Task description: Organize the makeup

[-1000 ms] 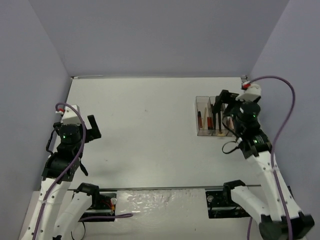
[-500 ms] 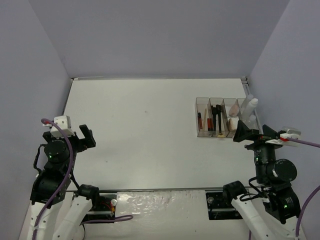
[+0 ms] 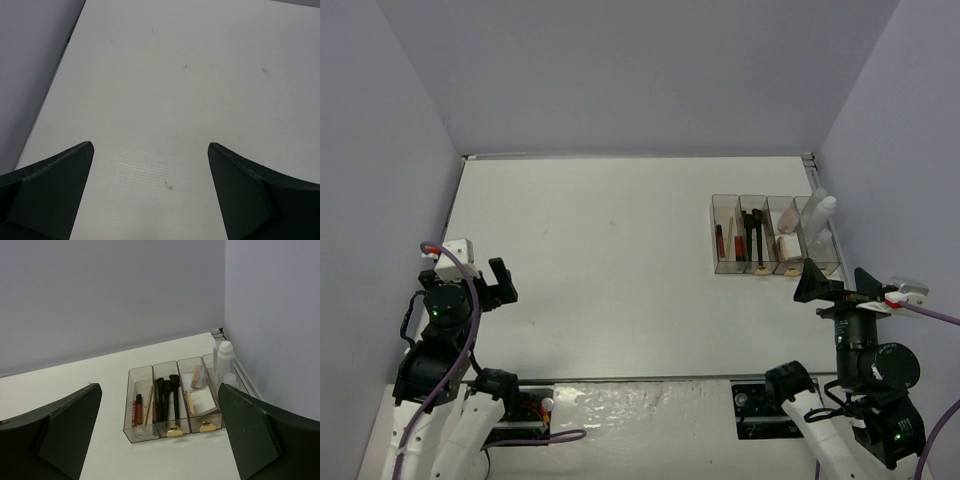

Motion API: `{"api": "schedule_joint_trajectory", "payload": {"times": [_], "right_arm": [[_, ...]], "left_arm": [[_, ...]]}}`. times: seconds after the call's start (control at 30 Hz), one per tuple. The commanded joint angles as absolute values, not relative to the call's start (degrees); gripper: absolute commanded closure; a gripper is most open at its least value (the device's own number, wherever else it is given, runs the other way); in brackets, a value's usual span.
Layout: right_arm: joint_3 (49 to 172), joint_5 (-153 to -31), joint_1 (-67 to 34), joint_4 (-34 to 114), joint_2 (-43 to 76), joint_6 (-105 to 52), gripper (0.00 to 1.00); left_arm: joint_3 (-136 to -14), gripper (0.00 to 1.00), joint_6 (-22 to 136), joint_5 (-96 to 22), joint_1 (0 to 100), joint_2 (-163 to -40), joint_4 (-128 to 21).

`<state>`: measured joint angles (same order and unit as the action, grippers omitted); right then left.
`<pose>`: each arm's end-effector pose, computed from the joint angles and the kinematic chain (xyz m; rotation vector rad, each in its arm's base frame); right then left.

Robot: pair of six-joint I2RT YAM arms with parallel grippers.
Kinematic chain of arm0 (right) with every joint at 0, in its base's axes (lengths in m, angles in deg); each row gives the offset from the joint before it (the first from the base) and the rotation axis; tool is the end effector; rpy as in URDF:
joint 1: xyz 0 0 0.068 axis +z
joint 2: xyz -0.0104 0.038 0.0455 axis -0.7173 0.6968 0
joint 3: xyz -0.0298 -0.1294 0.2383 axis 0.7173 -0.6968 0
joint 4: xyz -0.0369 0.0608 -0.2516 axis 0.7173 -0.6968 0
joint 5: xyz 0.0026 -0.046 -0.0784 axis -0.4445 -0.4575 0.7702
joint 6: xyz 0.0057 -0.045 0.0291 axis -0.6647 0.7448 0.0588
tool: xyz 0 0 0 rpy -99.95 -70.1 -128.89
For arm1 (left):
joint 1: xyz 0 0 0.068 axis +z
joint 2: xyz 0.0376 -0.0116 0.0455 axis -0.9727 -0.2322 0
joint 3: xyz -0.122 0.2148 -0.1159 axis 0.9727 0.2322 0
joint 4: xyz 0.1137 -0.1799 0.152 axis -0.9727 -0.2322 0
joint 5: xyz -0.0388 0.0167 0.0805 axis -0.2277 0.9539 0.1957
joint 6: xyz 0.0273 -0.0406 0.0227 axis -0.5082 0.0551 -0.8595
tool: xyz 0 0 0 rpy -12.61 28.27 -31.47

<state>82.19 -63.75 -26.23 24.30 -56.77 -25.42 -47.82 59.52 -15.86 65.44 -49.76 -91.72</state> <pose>0.0127 -0.0090 0.3923 0.1784 1.1874 0.1707 0.0896 -0.0095 0.3368 -0.2058 1.8146 -0.1045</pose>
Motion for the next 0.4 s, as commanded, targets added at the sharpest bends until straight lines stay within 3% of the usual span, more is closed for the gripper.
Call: {"api": "schedule_joint_trajectory", "payload": {"times": [0.0, 0.37], "right_arm": [[82.1, -63.1, -25.6, 27.1, -54.4, -24.2, 0.0], [81.6, -63.2, -25.6, 27.1, -53.5, -24.5, 0.0]], "left_arm": [[-47.8, 0.03, 59.9, -15.7, 65.8, -50.1, -87.6], [-47.3, 0.03, 59.4, -14.4, 65.8, -50.2, -87.2]]}}
